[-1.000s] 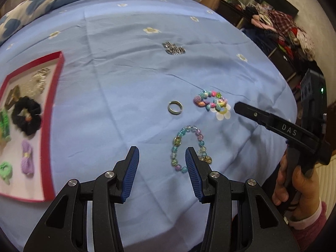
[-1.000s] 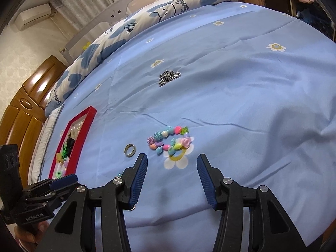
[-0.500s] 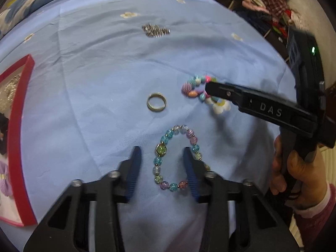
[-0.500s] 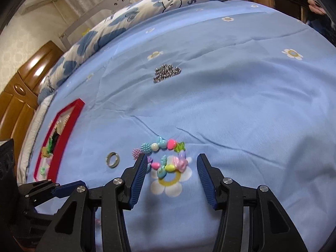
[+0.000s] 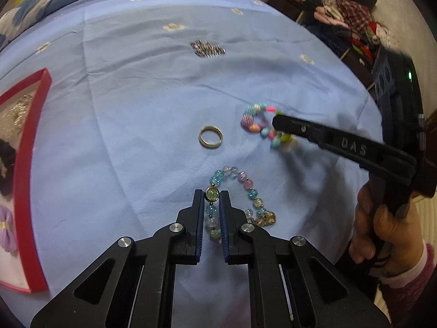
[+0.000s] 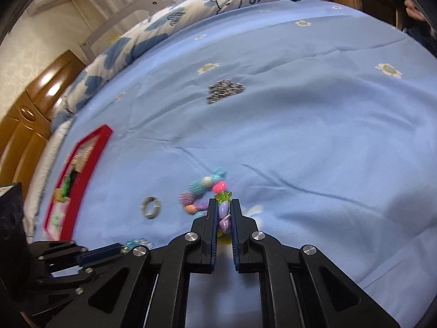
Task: Organize jewelry
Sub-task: 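Grasp the blue beaded bracelet with the left tool while the right tool grasps the pastel bead bracelet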
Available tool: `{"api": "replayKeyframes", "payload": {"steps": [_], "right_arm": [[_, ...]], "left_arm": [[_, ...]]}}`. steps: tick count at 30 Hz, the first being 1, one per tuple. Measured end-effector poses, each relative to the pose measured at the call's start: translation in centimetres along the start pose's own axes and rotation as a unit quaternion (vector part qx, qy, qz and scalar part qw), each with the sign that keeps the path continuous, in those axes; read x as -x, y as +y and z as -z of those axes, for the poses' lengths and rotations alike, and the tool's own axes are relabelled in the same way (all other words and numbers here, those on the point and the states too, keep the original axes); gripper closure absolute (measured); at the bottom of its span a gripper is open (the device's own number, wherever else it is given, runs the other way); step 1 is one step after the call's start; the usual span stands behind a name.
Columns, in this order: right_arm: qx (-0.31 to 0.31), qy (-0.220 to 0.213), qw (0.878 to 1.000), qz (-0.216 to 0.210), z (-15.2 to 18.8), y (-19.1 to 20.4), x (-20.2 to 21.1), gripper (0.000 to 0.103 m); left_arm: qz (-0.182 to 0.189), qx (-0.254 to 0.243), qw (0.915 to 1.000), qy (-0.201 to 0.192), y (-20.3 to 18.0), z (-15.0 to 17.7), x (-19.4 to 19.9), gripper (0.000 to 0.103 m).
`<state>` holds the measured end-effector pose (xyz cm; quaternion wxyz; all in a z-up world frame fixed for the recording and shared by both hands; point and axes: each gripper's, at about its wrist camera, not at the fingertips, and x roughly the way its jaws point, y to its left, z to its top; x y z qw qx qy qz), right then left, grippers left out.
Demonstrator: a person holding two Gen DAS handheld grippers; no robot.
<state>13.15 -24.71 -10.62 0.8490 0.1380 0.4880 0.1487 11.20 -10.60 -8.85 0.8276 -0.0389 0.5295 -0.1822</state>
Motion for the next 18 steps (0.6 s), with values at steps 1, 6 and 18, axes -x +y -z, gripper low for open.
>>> {"api": "replayKeyframes", "payload": {"steps": [1,6,18], "right_arm": [[-0.002,-0.001,1.0,-0.007,0.0,0.2,0.2,0.095],[-0.003,-0.013,0.999,-0.036,-0.1,2.0,1.6,0.095],[0.036,-0.034,0.996,-0.078,-0.8,7.4,3.9,0.095]], "left_arm": [[0.002,0.004,1.0,-0.005,0.2,0.0,0.5,0.094],[0.009,0.021,0.9991,-0.036,1.3,-0.1,3.6,0.094],[-0.005,0.054,0.9939,-0.096,3.9,0.4,9.2,0.094]]}}
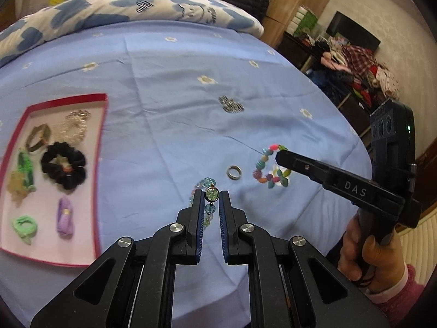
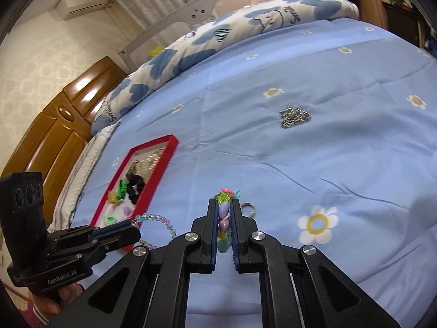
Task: Organize jewelry
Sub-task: 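Grasp the blue beaded bracelet with the left tool while the right tool grasps the pastel bead bracelet, then carry the blue bracelet with the left tool into the tray while the right tool carries the pastel bracelet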
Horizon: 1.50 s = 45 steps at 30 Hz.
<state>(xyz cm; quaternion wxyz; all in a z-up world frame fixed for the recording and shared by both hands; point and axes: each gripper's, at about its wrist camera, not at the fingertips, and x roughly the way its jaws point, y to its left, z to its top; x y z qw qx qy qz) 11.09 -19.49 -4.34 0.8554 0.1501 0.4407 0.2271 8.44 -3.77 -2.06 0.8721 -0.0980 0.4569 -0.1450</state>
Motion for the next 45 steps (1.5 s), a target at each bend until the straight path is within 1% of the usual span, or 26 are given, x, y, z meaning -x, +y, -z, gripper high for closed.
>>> {"api": "replayKeyframes", "payload": {"steps": [4,11,25,37,45], "right_arm": [[0.008,0.001,1.0,-0.012,0.0,1.5,-0.1,0.095],[0.032,0.006,0.999,-0.029,-0.2,4.4,-0.7,0.095],[0.066,0.028,0.995,-0.065,-0.1,9.6,-3.3,0.095],[0.098,0.053,0.989,-0.095,-0.1,14.1,-6.5,0.095],[0.115,0.075,0.984,-0.114,0.0,17.0,-9.3,0.095]], "left_arm": [[-0.005,0.023,0.9996,-0.013,1.5,0.1,1.4,0.094],[-0.019,0.049,0.998,-0.033,4.1,0.4,3.5,0.094],[-0.047,0.113,0.9905,-0.062,10.1,1.8,6.9,0.094],[-0.076,0.153,0.9823,-0.077,14.9,2.4,8.7,0.094],[-0.089,0.175,0.9776,-0.076,17.6,2.5,8.7,0.094]]}}
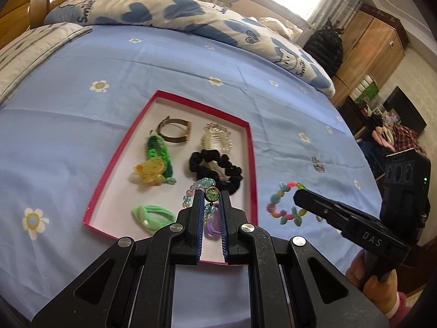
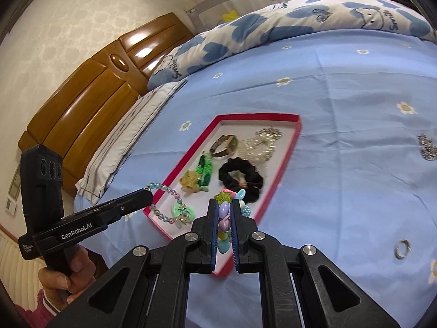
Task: Organize jewelry
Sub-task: 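Carry the blue bracelet with the left tool into the tray while the right tool carries the pastel bracelet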
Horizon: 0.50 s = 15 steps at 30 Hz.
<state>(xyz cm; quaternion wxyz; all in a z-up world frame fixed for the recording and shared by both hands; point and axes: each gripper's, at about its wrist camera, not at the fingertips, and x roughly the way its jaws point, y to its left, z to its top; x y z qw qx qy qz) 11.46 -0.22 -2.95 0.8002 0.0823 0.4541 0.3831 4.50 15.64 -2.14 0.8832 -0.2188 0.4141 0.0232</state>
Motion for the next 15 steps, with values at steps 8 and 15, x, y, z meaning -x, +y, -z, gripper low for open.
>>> {"api": "replayKeyframes", "payload": {"steps": [8,15], "right_arm": [[0.011,0.025,0.999,-0.022,-1.0,1.6,-3.8,0.095],[0.014,0.05,0.998,-0.018,-1.0,1.3,-7.2,0.095]], "left_arm": [[-0.01,0.014,0.9998,0.006,1.7,-0.8,-1.4,0.094],[-0.028,0.03,0.9989,0.023,3.9,-1.0,-3.1,0.094]]}}
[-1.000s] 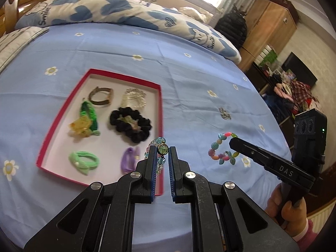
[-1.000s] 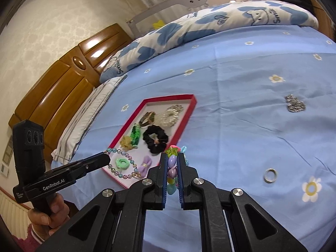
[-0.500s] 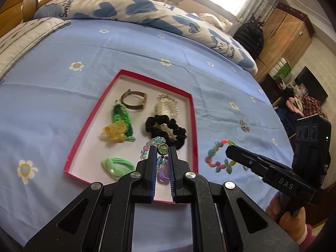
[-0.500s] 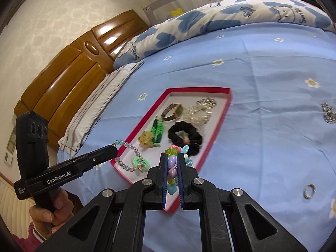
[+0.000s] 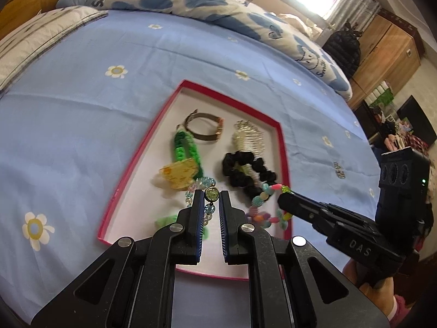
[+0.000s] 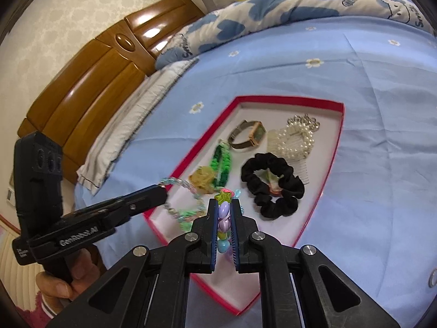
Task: Organize jewelry
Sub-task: 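Carry the blue bracelet with the left tool into the tray while the right tool carries the pastel bracelet, then open both tools over the tray and pull them back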
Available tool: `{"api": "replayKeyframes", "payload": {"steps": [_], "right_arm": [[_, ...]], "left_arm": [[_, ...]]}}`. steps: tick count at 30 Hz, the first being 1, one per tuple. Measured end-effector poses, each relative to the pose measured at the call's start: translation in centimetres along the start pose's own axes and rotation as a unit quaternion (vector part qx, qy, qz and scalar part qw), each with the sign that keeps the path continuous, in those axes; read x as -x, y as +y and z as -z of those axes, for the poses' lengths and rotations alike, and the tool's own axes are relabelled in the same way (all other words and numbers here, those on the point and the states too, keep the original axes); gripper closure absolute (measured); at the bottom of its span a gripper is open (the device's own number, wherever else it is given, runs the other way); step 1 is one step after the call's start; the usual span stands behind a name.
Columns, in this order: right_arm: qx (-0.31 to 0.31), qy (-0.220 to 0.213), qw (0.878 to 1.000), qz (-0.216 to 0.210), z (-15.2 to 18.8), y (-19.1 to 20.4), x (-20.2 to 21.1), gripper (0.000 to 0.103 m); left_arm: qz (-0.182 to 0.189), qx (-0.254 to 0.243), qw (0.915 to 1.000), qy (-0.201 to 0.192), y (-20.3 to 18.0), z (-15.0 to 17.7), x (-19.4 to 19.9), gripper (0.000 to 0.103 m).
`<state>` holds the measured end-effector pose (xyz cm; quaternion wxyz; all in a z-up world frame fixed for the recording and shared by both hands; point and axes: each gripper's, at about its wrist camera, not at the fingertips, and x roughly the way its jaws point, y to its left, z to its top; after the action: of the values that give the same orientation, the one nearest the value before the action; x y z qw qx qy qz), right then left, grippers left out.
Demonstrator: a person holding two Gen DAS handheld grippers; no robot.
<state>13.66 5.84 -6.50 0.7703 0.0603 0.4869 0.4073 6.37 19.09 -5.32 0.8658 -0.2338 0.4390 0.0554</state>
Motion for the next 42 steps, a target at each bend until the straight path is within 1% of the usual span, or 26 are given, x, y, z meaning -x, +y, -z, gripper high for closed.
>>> {"api": "replayKeyframes", "payload": {"steps": [9,18,21,23,33,38,40,42], "right_arm": [[-0.019,0.022,0.999,0.027,0.1,-2.8,-2.0,0.095],[-0.011,0.031,0.998,0.047,0.2,-3.1,-2.9,0.095],[-0.014,0.033,0.998,0.051,0.2,-3.3,-3.0,0.094],[-0.016,0.032,0.998,0.051,0.2,-3.4,-3.0,0.091],[-0.013,0.036,0.998,0.05,0.3,-3.3,-3.2,0.09],[-0.012,0.036,0.998,0.052,0.3,-3.3,-3.1,0.09],[-0.013,0.035,0.998,0.052,0.3,-3.3,-3.0,0.09],[-0.012,0.034,0.998,0.053,0.3,-3.3,-3.0,0.09]], "left_arm": [[-0.026,0.019,0.9993,0.021,2.1,0.5,-1.9,0.094],[-0.06,0.021,0.9973,0.036,2.9,0.9,-3.0,0.094],[-0.062,0.026,0.9969,0.04,3.2,1.0,-3.1,0.094],[-0.064,0.026,0.9968,0.041,3.2,1.0,-3.2,0.094],[-0.074,0.022,0.996,0.045,3.1,1.1,-3.3,0.094],[-0.078,0.022,0.9956,0.048,3.1,1.1,-3.4,0.09],[-0.079,0.021,0.9955,0.048,3.1,1.1,-3.3,0.086],[-0.08,0.018,0.9954,0.048,3.0,1.1,-3.3,0.085]]}}
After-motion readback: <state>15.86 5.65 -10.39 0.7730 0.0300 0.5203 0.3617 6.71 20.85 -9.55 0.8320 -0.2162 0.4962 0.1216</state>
